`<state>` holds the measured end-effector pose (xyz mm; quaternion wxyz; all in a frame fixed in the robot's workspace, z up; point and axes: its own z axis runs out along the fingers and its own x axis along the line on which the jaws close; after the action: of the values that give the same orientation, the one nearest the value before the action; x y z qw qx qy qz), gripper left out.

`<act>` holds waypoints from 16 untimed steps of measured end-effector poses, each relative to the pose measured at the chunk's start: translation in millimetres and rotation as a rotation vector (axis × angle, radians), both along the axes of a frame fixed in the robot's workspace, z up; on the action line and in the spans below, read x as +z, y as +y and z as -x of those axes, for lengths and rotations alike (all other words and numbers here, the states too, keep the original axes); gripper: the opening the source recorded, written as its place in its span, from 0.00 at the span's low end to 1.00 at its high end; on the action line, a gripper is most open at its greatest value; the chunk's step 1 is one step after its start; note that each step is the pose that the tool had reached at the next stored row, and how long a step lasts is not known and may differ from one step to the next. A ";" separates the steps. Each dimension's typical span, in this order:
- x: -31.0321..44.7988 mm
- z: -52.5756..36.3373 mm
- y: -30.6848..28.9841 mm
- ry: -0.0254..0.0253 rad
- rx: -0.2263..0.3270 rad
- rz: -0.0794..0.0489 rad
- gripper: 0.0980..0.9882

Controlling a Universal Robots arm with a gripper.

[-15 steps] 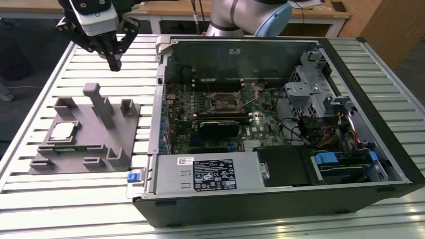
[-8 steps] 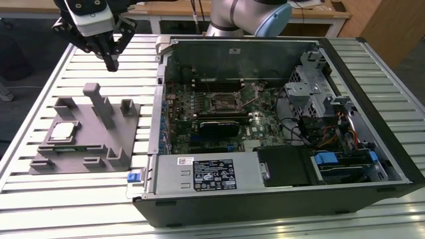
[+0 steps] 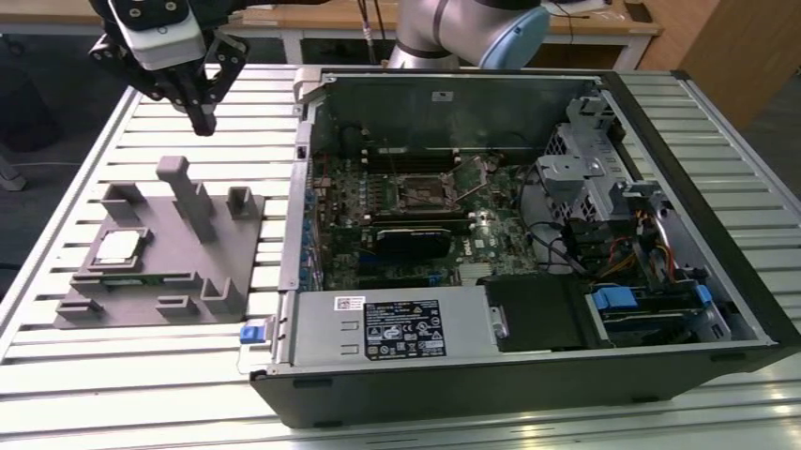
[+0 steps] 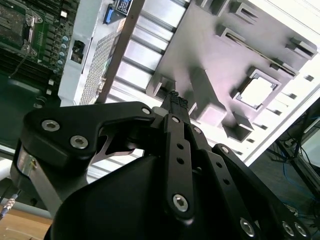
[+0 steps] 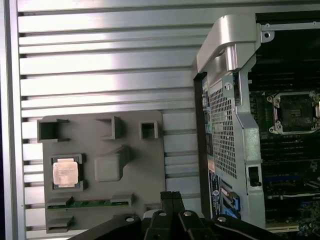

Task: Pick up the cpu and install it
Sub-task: 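Reach for the cpu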

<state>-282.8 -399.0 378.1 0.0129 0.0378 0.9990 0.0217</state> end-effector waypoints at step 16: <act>-2.5 13.3 0.0 0.0002 0.000 0.000 0.01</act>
<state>-296.1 -398.9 375.7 0.0128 0.0379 0.9990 0.0217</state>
